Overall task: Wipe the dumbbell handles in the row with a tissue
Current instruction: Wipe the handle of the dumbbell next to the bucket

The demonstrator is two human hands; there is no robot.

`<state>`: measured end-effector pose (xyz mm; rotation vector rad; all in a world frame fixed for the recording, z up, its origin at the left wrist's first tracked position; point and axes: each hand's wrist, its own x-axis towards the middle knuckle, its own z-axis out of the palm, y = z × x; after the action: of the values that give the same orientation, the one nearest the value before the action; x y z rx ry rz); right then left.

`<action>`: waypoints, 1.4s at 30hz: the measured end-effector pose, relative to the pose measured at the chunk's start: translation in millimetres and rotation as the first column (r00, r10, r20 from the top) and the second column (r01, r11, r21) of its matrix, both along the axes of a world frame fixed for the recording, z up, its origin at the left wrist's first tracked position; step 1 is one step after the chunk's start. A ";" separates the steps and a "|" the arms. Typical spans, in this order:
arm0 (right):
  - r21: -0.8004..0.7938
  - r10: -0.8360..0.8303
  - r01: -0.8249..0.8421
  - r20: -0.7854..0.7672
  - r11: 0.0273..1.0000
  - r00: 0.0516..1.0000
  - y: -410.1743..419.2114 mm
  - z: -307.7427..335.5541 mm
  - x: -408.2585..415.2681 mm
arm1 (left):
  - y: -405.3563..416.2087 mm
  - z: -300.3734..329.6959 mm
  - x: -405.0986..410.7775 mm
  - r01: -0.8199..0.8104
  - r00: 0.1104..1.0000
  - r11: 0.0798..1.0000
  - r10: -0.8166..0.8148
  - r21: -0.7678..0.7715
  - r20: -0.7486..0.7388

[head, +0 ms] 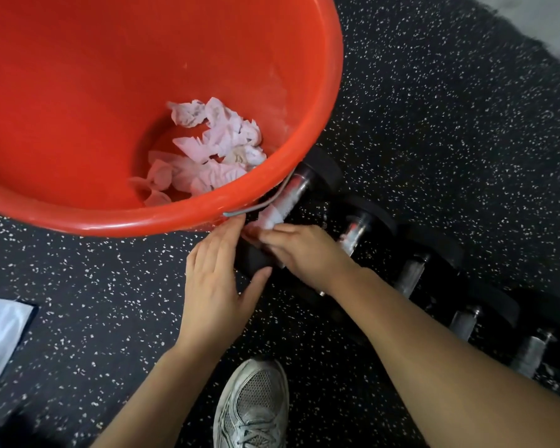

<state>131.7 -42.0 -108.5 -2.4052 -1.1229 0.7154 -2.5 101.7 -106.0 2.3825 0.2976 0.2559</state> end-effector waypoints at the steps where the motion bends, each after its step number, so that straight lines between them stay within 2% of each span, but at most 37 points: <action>1: -0.020 0.026 -0.026 0.019 0.999 0.999 -0.3 0.6 2.8 | -0.3 -0.3 -0.4 -0.004 1.000 1.000 0.004 -0.005 0.000; 3: -0.025 -0.007 0.008 0.064 1.000 0.998 -2.0 2.2 8.4 | -0.4 -0.4 -0.9 -0.012 1.000 1.000 0.012 -0.015 0.000; 8: 0.007 -0.325 0.329 0.186 0.944 0.927 -2.2 2.8 27.5 | -1.6 1.3 -1.3 -0.020 1.000 1.000 0.020 -0.005 0.007; 11: 0.010 -0.370 0.376 0.203 0.927 0.907 1.8 -0.5 28.0 | -3.0 1.2 -1.2 -0.020 1.000 1.000 0.020 0.003 0.008; 13: 0.031 -0.354 0.354 0.158 0.935 0.922 0.7 -2.8 21.8 | -3.5 0.7 -1.1 -0.020 1.000 1.000 0.020 0.005 0.011; 18: 0.036 -0.185 0.184 0.051 0.982 0.981 4.2 -2.0 -1.6 | -3.8 -1.9 -0.8 -0.025 1.000 1.000 0.025 0.013 0.013; 21: 0.050 -0.063 0.062 0.030 0.997 0.998 6.9 0.5 -2.6 | -3.3 -1.2 -0.5 -0.028 1.000 1.000 0.028 0.011 0.010; 24: 0.005 -0.012 0.012 0.048 1.000 0.999 3.7 4.4 7.1 | -3.4 -0.9 -0.5 -0.028 1.000 1.000 0.027 0.012 0.009; 27: 0.014 -0.168 0.168 0.119 0.986 0.979 -1.1 3.1 20.2 | -3.4 -0.9 -0.4 -0.028 1.000 1.000 0.028 0.013 0.008; 30: 0.023 -0.353 0.357 0.206 0.934 0.913 -2.4 -2.0 35.0 | -2.9 -0.1 -0.6 -0.025 1.000 1.000 0.025 0.009 0.005; 33: 0.056 -0.428 0.425 0.149 0.904 0.891 0.9 -4.3 33.5 | -2.7 0.0 -0.1 -0.027 1.000 1.000 0.027 0.007 -0.002; 35: 0.045 -0.383 0.381 0.119 0.924 0.916 1.2 -7.1 24.9 | -2.5 0.0 0.7 -0.031 1.000 0.999 0.031 0.008 0.002; 40: 0.089 -0.123 0.123 -0.011 0.988 0.992 2.9 -1.9 -1.1 | -3.4 -1.7 -0.3 -0.033 0.999 0.999 0.033 0.008 0.007; 42: 0.050 -0.041 0.041 0.001 0.998 0.999 4.6 -2.2 -1.0 | -3.7 -1.4 0.0 -0.036 0.999 0.999 0.036 0.008 0.005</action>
<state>130.7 -37.4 -110.7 -2.3803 -1.0763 0.6643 -2.5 97.9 -107.4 2.3863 0.3376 0.2805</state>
